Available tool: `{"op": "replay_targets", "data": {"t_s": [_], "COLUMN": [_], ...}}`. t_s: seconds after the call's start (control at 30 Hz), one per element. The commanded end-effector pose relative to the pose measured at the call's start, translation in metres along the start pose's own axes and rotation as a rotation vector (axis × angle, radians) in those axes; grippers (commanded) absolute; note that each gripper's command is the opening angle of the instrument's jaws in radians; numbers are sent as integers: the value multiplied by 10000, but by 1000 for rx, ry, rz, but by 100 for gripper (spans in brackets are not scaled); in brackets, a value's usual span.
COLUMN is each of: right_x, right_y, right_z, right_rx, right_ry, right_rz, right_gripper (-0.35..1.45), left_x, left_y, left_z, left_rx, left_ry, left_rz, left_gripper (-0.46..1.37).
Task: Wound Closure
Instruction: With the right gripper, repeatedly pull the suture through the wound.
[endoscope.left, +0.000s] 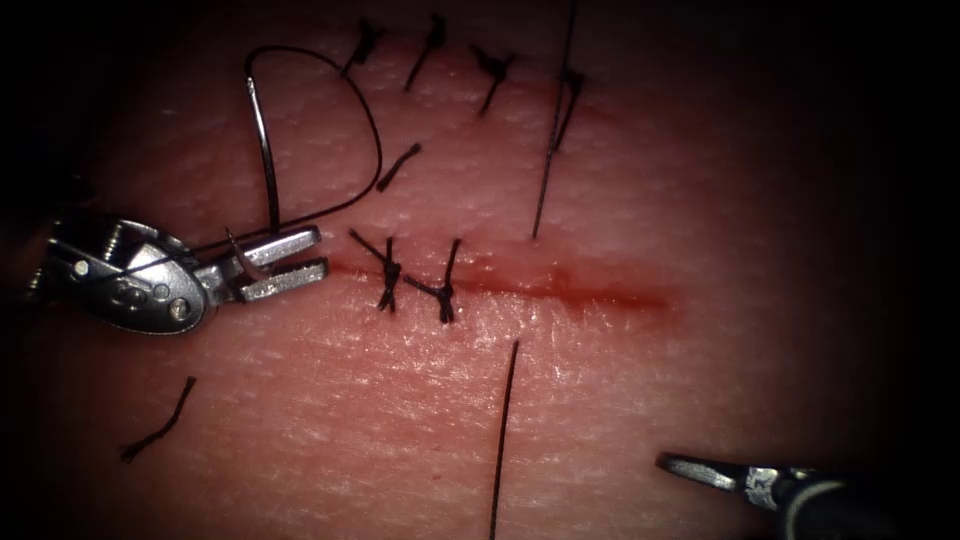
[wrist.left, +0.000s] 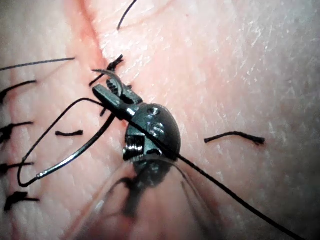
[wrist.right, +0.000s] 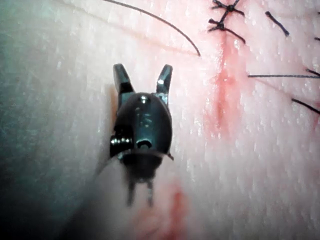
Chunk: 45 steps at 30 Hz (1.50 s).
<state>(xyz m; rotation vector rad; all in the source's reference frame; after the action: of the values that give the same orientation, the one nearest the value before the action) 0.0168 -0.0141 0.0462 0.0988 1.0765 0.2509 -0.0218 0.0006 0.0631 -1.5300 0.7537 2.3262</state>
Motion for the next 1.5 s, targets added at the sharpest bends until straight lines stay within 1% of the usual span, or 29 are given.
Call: {"op": "replay_targets", "data": {"t_s": [0.03, 0.17, 0.27, 0.37, 0.63, 1.0, 1.03, 1.07, 1.1, 1.13, 1.17, 1.23, 1.37, 1.5], "right_x": [-2, -17, -28, -33, -31, -30, -31, -33, -35, -37, -39, -40, -37, -35], "right_y": [1, 14, 17, 17, 18, 25, 25, 24, 24, 23, 22, 22, 24, 30], "right_z": [3, 38, 56, 70, 93, 109, 110, 111, 110, 110, 107, 106, 104, 101], "right_rx": [5, 8, 16, 24, 33, 29, 29, 34, 41, 56, 95, 107, 79, 62], "right_ry": [-1, 9, -8, -10, -5, -6, -6, -4, 2, 6, 16, 13, -8, -16], "right_rz": [-1, -22, -45, -62, -78, -81, -82, -85, -88, -91, -100, -93, -98, -86], "right_gripper": [133, 133, 129, 128, 119, 107, 103, 86, 45, 10, -35, -35, -35, -35], "left_x": [0, 0, 0, 0, 0, 0, 0, 0, 0, 0, 0, 0, 0, 0], "left_y": [0, 0, -1, -1, -1, -1, -1, -1, -1, -1, -1, -1, -1, -1], "left_z": [0, -1, -2, -2, -2, -3, -3, -3, -3, -3, -3, -3, -3, -4], "left_rx": [-6, -7, -7, -8, -10, -10, -10, -10, -10, -10, -11, -9, -9, -9], "left_ry": [0, 1, 1, 1, 3, 4, 4, 4, 4, 4, 4, 2, 2, 2], "left_rz": [-1, -1, -1, -1, -1, -1, -1, -1, -1, -1, -1, -1, -7, -7], "left_gripper": [-35, -35, -35, -35, -35, -35, -35, -35, -35, -35, -35, -35, -35, -35]}}
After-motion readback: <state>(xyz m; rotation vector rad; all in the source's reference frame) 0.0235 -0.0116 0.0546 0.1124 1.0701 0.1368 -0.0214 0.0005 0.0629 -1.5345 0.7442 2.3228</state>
